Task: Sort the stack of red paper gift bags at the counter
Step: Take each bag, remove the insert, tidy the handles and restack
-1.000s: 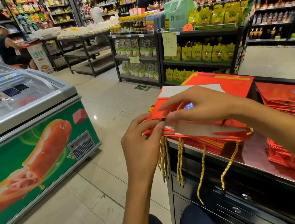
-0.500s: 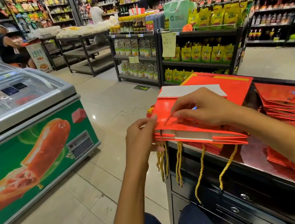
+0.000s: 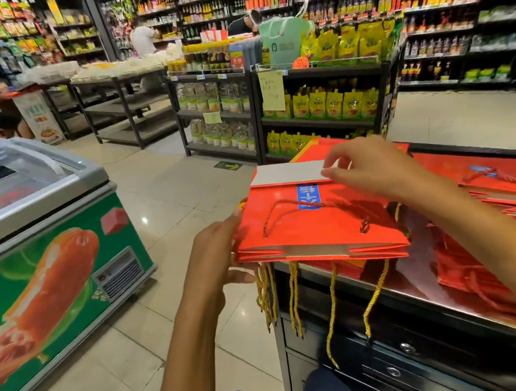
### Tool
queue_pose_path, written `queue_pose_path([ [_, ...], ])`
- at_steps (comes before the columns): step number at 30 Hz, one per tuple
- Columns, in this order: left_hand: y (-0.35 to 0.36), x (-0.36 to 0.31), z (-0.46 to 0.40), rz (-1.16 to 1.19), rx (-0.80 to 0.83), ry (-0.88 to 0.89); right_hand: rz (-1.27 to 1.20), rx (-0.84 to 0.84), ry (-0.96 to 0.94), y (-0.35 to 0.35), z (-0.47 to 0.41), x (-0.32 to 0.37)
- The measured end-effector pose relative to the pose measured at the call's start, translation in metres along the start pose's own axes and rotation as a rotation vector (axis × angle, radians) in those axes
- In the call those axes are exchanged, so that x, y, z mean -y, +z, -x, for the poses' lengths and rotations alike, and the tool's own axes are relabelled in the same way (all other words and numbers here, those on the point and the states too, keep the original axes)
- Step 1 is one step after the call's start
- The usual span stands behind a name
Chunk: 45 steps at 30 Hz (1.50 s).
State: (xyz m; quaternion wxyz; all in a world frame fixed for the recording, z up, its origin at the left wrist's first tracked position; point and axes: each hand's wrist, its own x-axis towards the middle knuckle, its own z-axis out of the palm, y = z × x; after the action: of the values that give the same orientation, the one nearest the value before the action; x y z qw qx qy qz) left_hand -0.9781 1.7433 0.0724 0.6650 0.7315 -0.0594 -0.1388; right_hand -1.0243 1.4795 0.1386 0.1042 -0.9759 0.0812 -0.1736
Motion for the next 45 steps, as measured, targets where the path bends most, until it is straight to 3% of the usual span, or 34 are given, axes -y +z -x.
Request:
queue_pose_path([
  [4,-0.001,-0.025,-0.027,-0.237,-0.010,-0.028,0.265,0.056,0.232,0.003,0.003,-0.022],
  [8,0.015,-0.031,-0.048,-0.566,-0.031,0.042,0.189,0.154,0.334,0.016,0.009,-0.018],
  [11,0.020,-0.029,-0.043,-0.729,-0.050,0.114,0.129,0.121,0.391,0.015,0.018,-0.012],
  [19,0.040,-0.074,-0.046,-0.408,-0.120,0.326,-0.054,-0.144,0.390,-0.052,0.019,-0.016],
  [22,0.082,-0.112,-0.050,-0.409,-0.045,0.407,-0.061,-0.198,0.431,-0.104,0.017,-0.042],
  [27,0.188,-0.135,-0.063,-0.390,0.150,0.381,-0.076,-0.128,0.632,-0.159,0.042,-0.113],
  [32,0.265,-0.098,-0.058,-0.509,0.398,0.317,-0.102,0.124,0.853,-0.144,0.084,-0.176],
  [35,0.286,-0.083,-0.061,-0.688,0.408,0.370,-0.092,0.232,0.912,-0.130,0.095,-0.185],
  [38,0.288,-0.090,-0.059,-0.759,0.359,0.575,0.032,0.287,0.848,-0.118,0.083,-0.183],
  [40,0.291,-0.092,-0.054,-0.802,0.457,0.714,0.027,0.331,0.770,-0.104,0.073,-0.182],
  [43,0.302,-0.070,-0.043,-0.951,0.742,0.637,-0.022,0.465,0.656,-0.069,0.076,-0.192],
  [45,0.303,-0.044,-0.036,-1.050,0.828,0.544,-0.016,0.537,0.617,-0.039,0.087,-0.203],
])
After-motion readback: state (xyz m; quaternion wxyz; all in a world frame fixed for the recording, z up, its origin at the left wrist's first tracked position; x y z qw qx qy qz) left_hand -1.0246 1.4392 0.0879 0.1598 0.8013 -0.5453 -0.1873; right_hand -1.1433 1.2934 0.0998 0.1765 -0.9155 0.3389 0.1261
